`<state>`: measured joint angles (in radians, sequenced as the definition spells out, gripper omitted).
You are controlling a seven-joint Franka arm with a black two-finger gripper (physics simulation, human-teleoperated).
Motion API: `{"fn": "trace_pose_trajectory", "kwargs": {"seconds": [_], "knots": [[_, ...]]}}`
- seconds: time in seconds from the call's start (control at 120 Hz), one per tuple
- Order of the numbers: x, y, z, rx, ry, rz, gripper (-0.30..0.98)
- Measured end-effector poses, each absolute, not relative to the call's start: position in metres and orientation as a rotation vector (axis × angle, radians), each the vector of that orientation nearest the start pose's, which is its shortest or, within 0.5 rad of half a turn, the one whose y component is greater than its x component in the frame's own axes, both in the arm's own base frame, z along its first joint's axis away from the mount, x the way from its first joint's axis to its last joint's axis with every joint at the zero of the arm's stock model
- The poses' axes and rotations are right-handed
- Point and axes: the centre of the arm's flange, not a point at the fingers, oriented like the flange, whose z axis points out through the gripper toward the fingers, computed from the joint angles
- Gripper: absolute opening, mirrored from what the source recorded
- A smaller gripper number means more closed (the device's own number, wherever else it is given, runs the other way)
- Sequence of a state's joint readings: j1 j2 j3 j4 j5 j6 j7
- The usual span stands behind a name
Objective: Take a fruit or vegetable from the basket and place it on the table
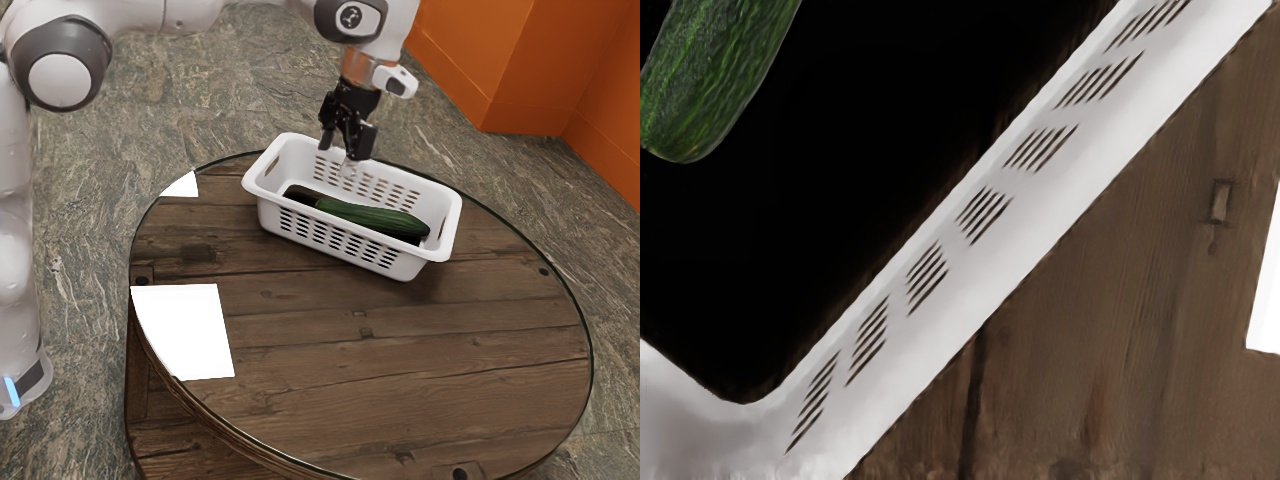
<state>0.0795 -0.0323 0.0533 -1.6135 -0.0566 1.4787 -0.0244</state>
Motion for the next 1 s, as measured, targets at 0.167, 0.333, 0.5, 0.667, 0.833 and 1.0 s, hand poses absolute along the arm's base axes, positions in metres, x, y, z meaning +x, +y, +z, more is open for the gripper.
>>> {"fn": "trace_pose_trajectory", "kwargs": {"seconds": [0.167, 0.333, 0.5, 0.667, 0.833, 1.0], "knots": [[0.514, 0.107, 0.604, -3.166, -0.388, 0.093, 0.69], [0.541, 0.133, 0.581, -3.129, -0.464, 0.047, 0.69], [0.564, 0.148, 0.554, -3.104, -0.499, 0.022, 0.69], [0.577, 0.139, 0.544, -3.108, -0.385, 0.002, 0.69], [0.581, 0.143, 0.532, -3.110, -0.267, 0.024, 0.69], [0.580, 0.164, 0.508, -3.102, -0.220, 0.110, 0.69]]}}
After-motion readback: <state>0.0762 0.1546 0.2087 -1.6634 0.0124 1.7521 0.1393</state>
